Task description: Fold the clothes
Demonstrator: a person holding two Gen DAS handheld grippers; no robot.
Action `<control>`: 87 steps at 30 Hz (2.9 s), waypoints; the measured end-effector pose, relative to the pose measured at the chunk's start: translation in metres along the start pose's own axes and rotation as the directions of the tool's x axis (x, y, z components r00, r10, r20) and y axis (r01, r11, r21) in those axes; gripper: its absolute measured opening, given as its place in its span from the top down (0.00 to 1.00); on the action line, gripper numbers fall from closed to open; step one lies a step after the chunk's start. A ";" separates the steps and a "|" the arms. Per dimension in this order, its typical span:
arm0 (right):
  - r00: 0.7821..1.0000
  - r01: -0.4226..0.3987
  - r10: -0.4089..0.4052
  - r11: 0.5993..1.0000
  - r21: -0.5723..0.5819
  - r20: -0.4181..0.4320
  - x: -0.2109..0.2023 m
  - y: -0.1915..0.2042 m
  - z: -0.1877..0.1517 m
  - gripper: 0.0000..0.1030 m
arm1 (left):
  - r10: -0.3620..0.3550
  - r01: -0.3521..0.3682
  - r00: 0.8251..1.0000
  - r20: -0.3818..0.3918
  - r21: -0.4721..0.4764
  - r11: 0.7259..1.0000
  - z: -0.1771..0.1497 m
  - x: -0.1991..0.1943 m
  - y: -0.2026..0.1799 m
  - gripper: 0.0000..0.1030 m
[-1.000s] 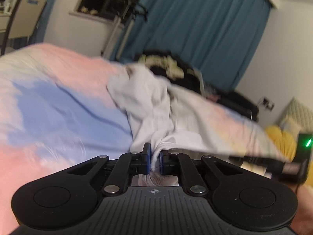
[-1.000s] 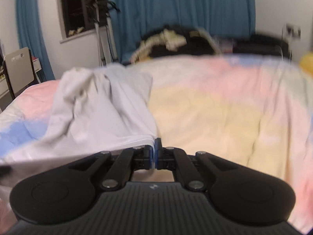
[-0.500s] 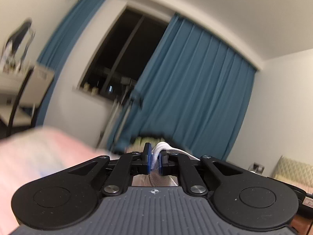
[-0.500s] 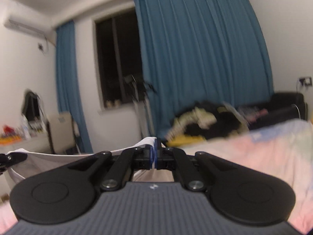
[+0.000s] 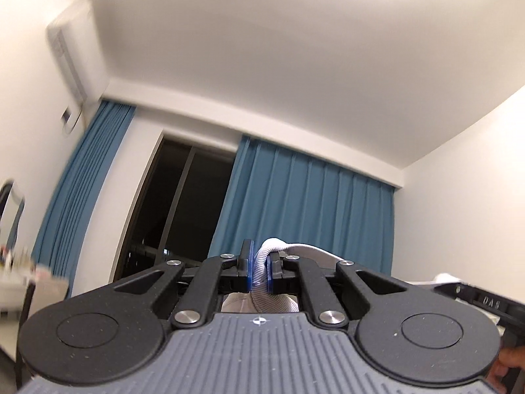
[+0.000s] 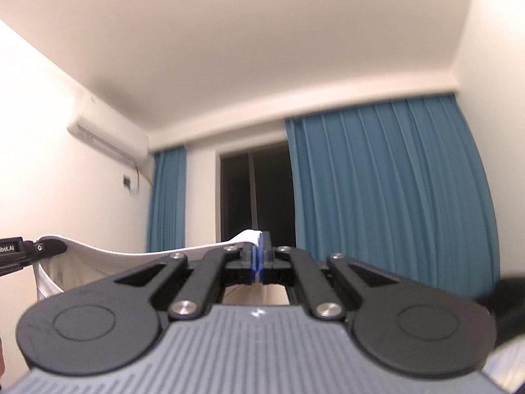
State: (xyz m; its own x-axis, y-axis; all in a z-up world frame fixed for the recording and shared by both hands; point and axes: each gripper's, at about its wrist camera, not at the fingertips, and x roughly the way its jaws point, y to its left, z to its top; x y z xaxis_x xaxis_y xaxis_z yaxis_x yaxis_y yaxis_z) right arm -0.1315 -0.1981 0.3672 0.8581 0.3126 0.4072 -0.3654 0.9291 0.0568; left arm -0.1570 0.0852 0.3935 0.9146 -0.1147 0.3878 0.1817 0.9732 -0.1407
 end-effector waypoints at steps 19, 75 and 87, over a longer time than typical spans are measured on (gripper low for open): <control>0.966 0.142 -0.153 0.988 -0.065 -0.209 0.112 -0.102 -0.106 0.98 | 0.045 -0.027 0.948 -0.316 0.061 0.998 -0.165 0.158 -0.026 0.91; 0.734 0.269 -0.029 0.930 0.252 -0.679 -0.045 -0.120 -0.353 0.34 | 0.005 -0.175 0.707 -0.708 -0.168 0.970 -0.446 0.020 0.081 0.23; 0.700 0.318 -0.035 0.910 0.267 -0.713 -0.038 -0.123 -0.382 0.32 | 0.111 -0.556 0.579 -0.808 -0.291 0.779 -0.528 0.038 0.174 0.47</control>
State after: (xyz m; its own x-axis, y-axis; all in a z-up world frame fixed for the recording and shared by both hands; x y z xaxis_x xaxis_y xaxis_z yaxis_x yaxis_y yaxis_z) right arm 0.0191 -0.2486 -0.0038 0.8709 0.3269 -0.3669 -0.1562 0.8921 0.4241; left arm 0.1000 0.1447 -0.0971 0.8415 -0.1191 -0.5270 -0.2614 0.7639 -0.5901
